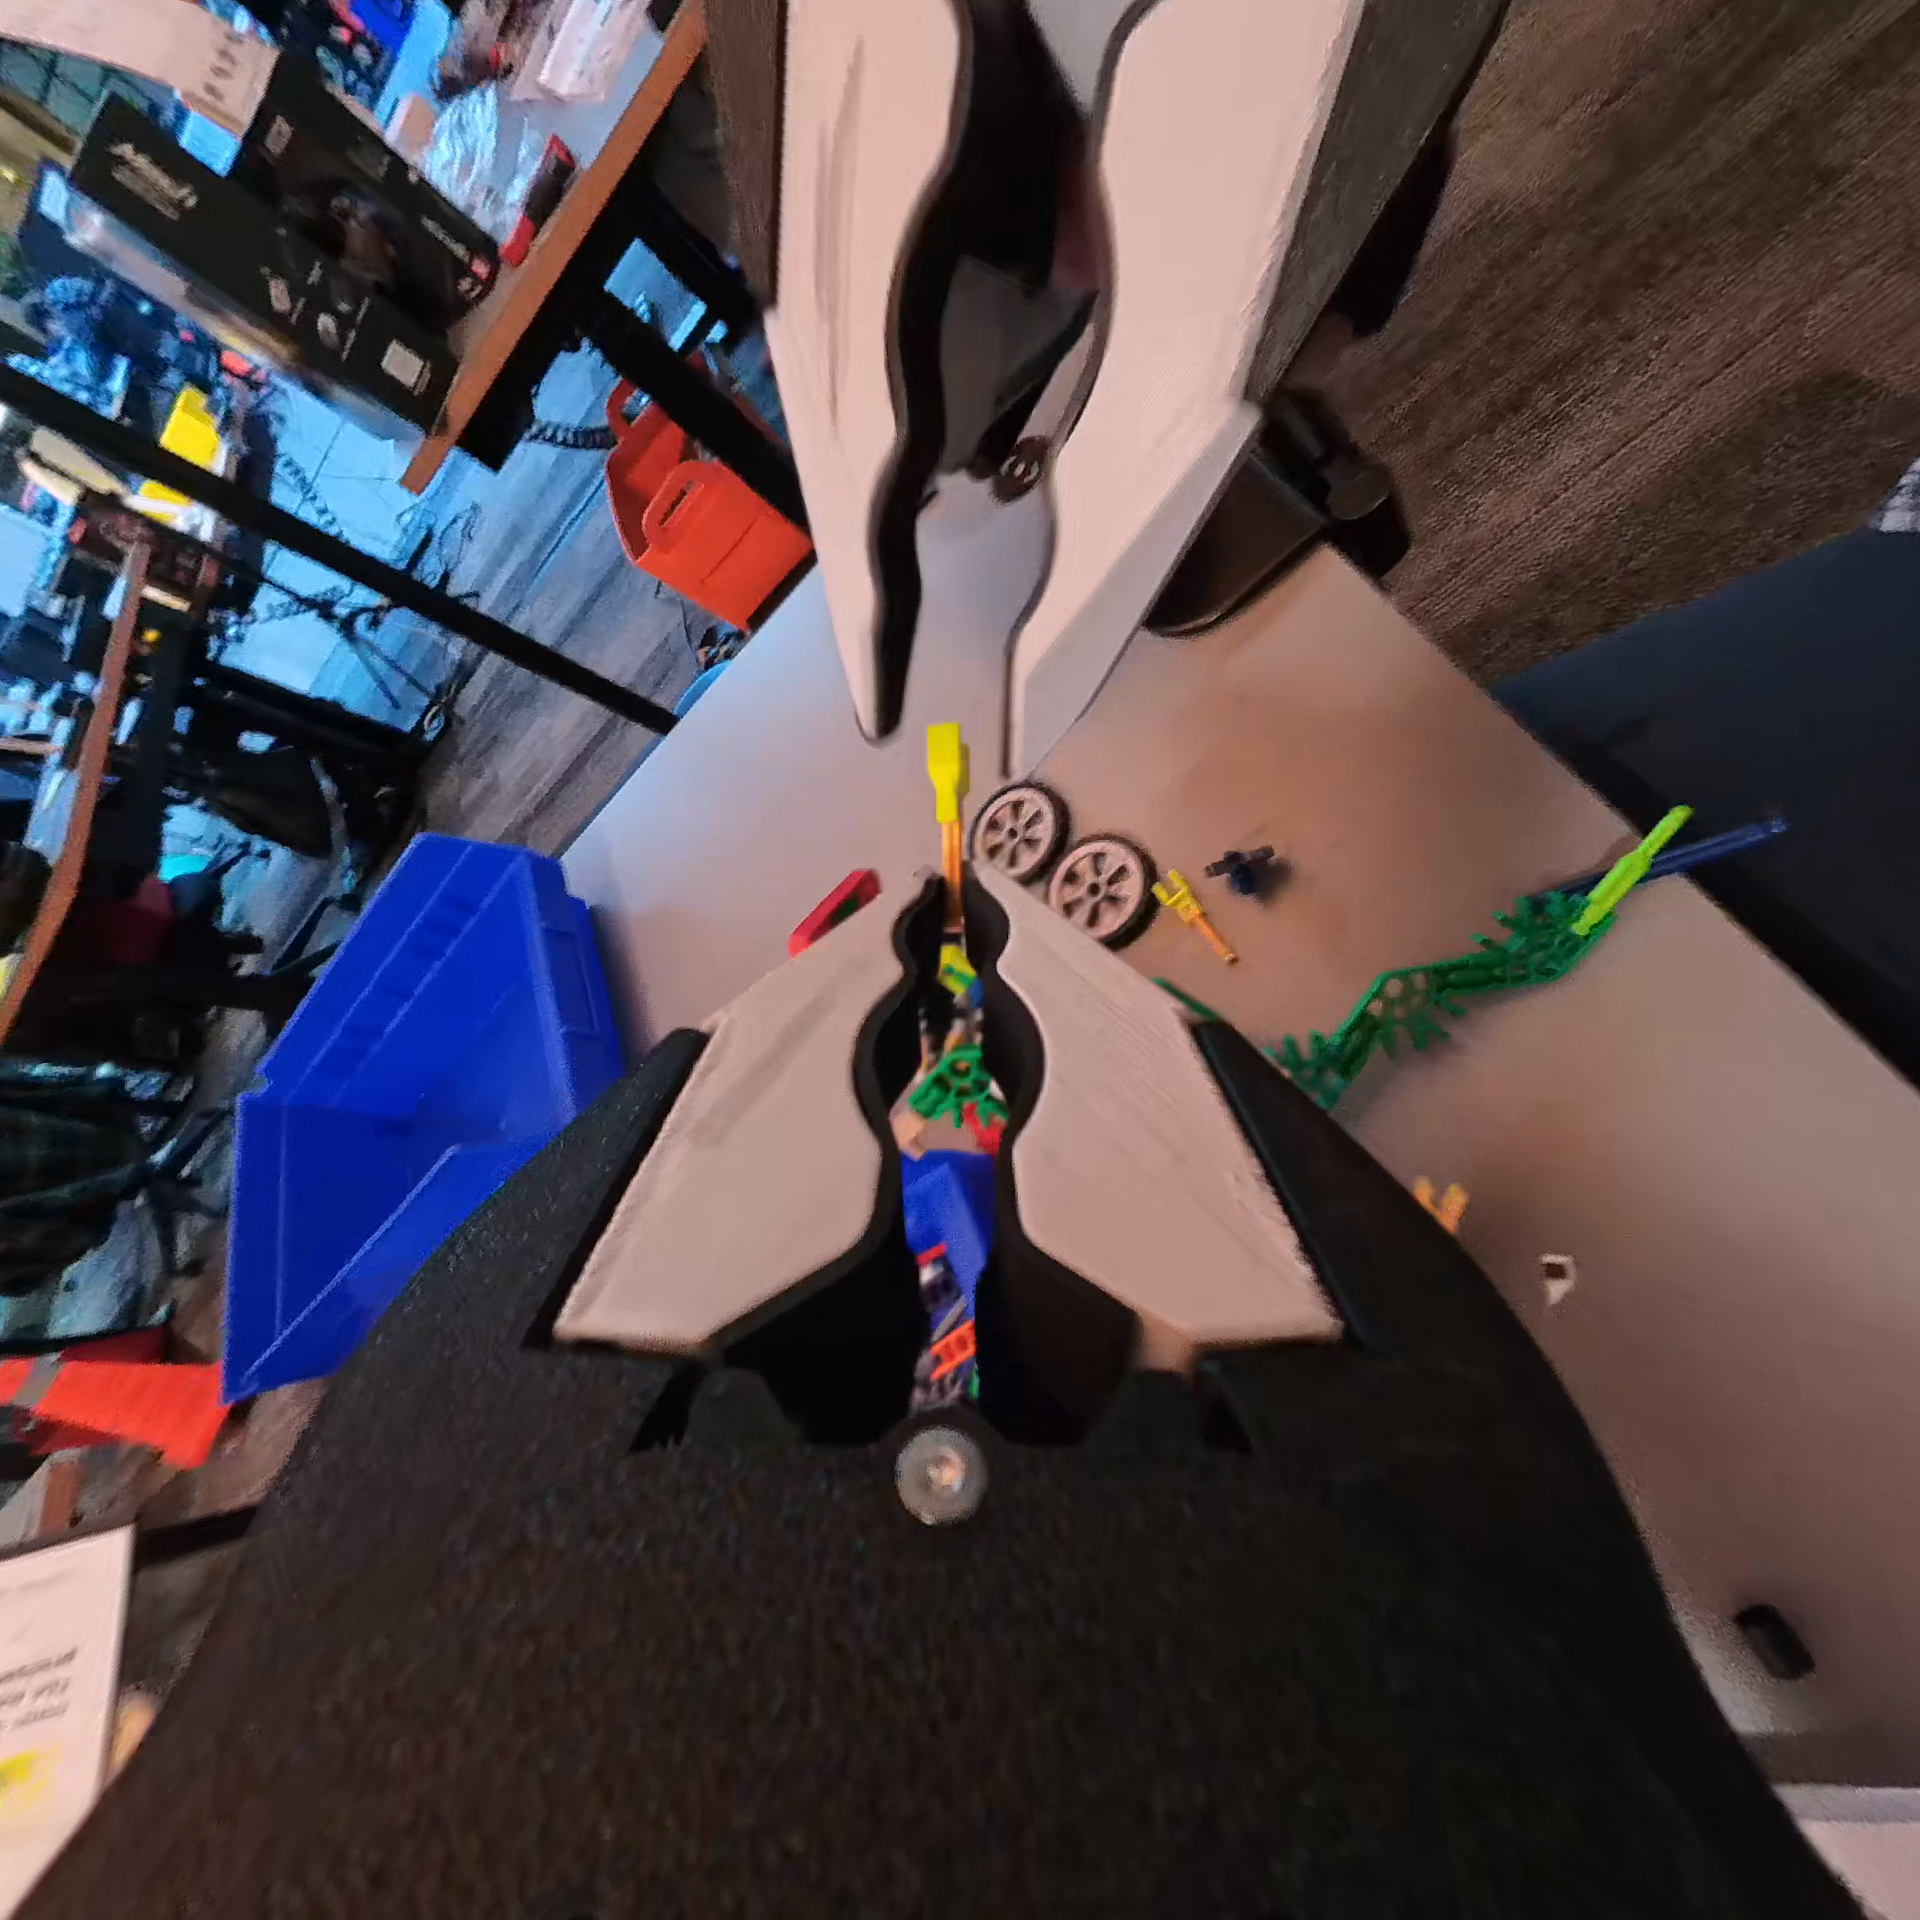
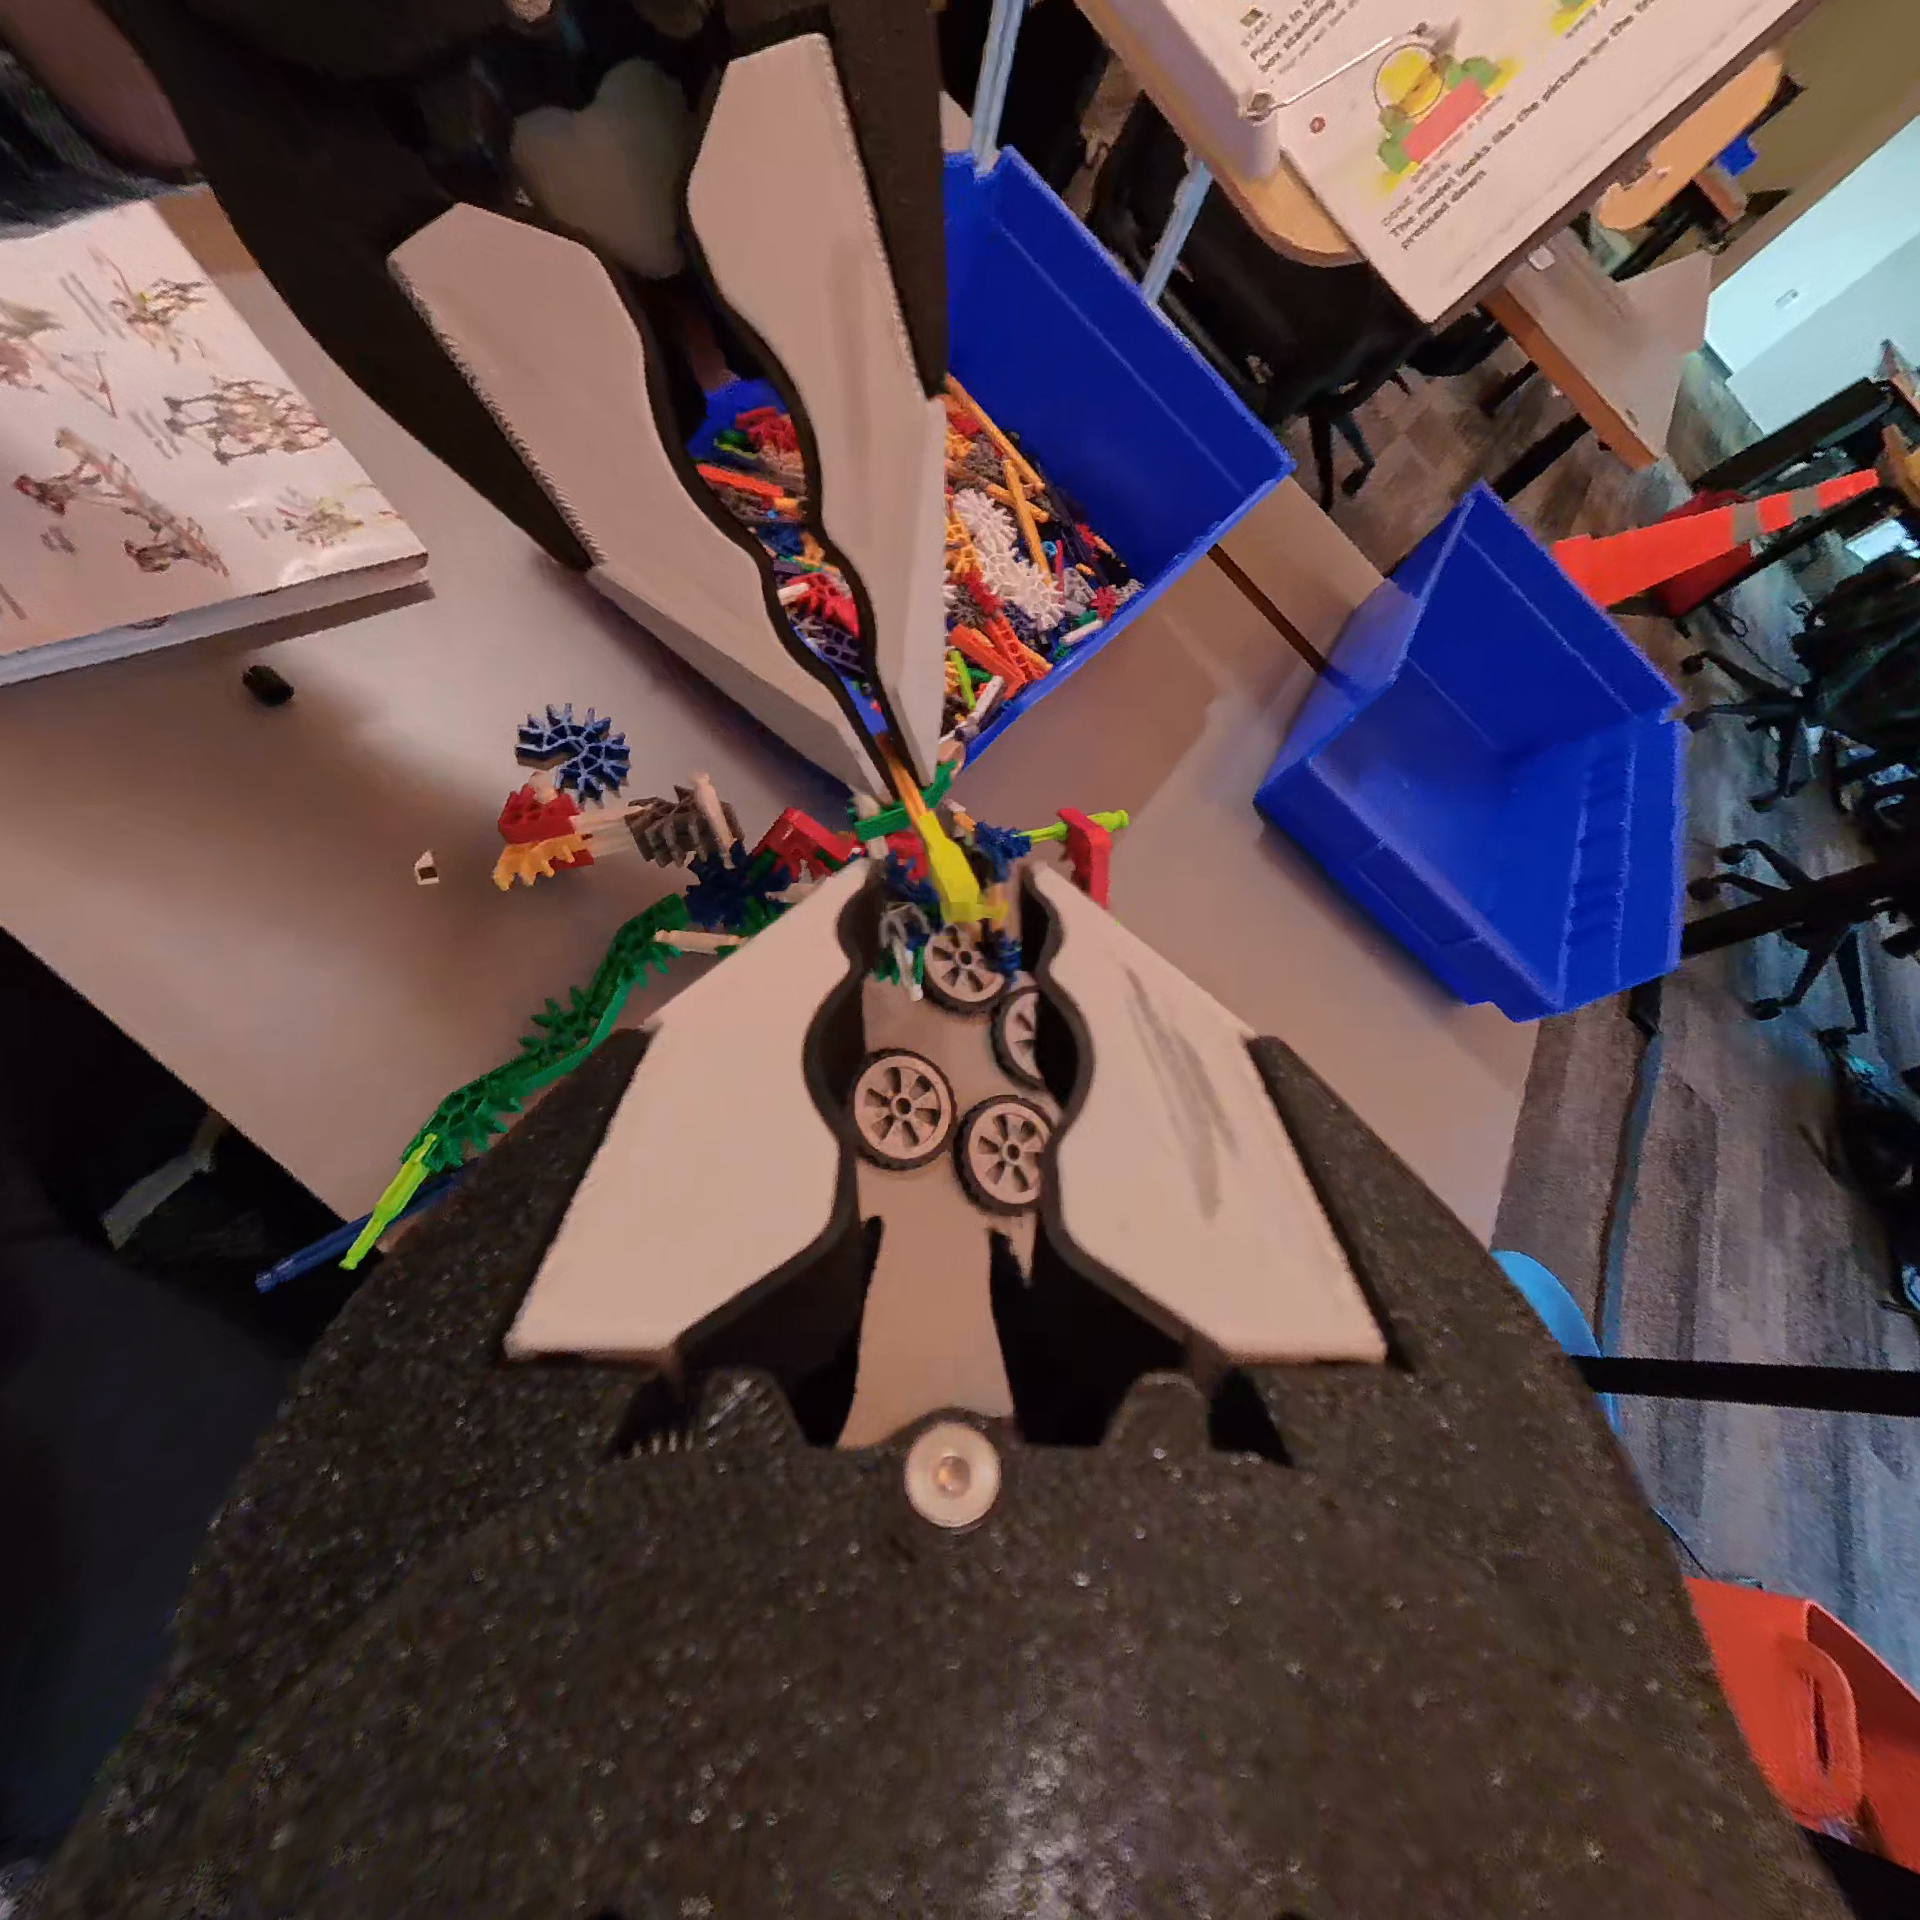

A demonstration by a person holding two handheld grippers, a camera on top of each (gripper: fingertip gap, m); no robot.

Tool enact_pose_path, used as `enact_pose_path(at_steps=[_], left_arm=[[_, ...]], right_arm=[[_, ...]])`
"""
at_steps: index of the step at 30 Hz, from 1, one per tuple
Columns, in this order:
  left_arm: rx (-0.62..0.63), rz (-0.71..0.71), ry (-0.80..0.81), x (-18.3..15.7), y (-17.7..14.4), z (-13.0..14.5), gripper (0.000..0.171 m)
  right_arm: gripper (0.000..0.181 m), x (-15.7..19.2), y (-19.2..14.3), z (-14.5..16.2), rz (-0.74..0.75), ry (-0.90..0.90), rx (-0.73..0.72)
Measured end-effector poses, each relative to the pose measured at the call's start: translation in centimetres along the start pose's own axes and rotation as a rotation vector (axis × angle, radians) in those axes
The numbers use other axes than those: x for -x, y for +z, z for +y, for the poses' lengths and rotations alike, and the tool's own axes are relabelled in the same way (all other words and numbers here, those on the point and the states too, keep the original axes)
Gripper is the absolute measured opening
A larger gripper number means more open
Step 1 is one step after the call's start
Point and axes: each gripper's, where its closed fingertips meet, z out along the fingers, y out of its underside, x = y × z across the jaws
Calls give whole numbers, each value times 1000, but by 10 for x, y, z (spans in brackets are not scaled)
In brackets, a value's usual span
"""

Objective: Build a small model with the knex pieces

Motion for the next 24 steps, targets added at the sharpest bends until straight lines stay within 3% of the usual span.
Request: enact_pose_path(at_steps=[2,5,9,13,15,18,24], left_arm=[[30,-46,-4,12,-6,10,1],[102,-122,-49,35,-22,38,1],[305,-228,-203,67,-43,113,2],[479,-269,-363,76,-52,180,33],[496,-284,-363,78,-54,185,36],[421,-282,-358,80,-53,165,35],[406,-281,-312,78,-48,154,35]], right_arm=[[35,-7,-2,-2,25,18,-12],[28,-11,-4,9,23,26,14],[20,0,7,50,-49,33,142],[19,23,30,95,-152,60,255],[19,29,41,112,-176,53,298],[14,30,52,129,-197,32,334],[12,39,62,135,-307,-27,329]])
